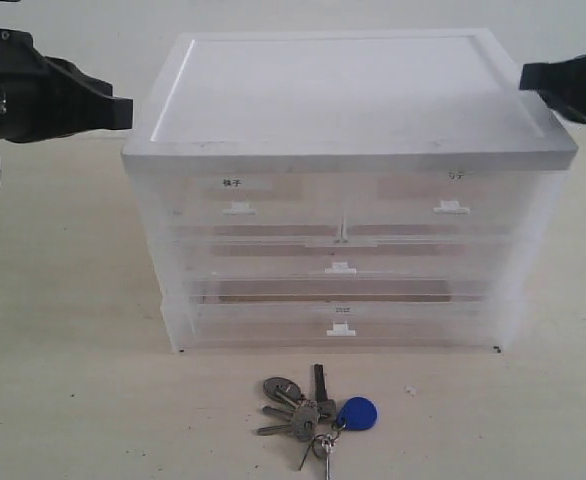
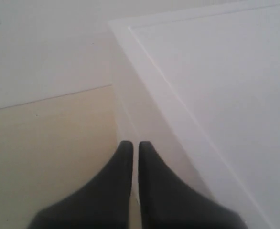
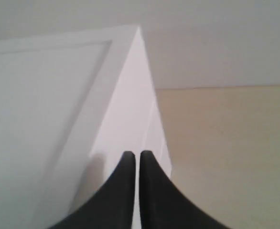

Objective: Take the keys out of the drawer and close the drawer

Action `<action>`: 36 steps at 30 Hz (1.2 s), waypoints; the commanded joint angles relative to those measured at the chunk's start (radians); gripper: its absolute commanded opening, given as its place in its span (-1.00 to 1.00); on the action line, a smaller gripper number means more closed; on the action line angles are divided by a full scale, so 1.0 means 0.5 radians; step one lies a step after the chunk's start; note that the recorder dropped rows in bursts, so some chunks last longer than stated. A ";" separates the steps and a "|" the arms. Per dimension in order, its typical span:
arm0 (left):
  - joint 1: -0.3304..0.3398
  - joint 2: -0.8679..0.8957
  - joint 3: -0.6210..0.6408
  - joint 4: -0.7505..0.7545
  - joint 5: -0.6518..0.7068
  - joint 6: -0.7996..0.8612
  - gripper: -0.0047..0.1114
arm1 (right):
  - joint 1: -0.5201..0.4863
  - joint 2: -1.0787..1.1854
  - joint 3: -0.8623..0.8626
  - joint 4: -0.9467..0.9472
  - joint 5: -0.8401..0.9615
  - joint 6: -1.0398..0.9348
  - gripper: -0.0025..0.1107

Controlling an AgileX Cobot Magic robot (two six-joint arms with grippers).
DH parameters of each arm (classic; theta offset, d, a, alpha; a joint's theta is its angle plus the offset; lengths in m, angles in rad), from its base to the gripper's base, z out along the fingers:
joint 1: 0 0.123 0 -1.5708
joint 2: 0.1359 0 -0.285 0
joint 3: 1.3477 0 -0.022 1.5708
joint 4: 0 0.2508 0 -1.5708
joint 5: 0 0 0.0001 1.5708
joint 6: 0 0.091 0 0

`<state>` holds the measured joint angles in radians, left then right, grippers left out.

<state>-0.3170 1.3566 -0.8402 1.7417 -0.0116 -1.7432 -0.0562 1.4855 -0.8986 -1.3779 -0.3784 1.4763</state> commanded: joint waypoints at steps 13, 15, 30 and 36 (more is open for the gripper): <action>0.056 -1.042 0.267 -0.022 -0.135 -0.043 -0.84 | -0.147 -1.595 0.507 0.014 0.073 0.030 -0.96; 0.056 -1.206 0.336 -0.040 -0.135 -0.043 -0.84 | -0.147 -1.736 0.568 0.014 0.042 0.030 -0.96; 0.056 -2.140 0.725 -0.135 -0.135 -0.043 -0.84 | -0.147 -2.464 0.887 0.014 -0.017 0.057 -0.96; 0.056 -2.345 0.847 -0.140 -0.141 -0.043 -0.84 | -0.147 -2.708 1.057 0.009 -0.040 0.095 -0.96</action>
<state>-0.2902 0.2198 -0.4406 1.6825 -0.0756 -1.7514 -0.1278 0.1760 -0.4044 -1.3733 -0.3921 1.5070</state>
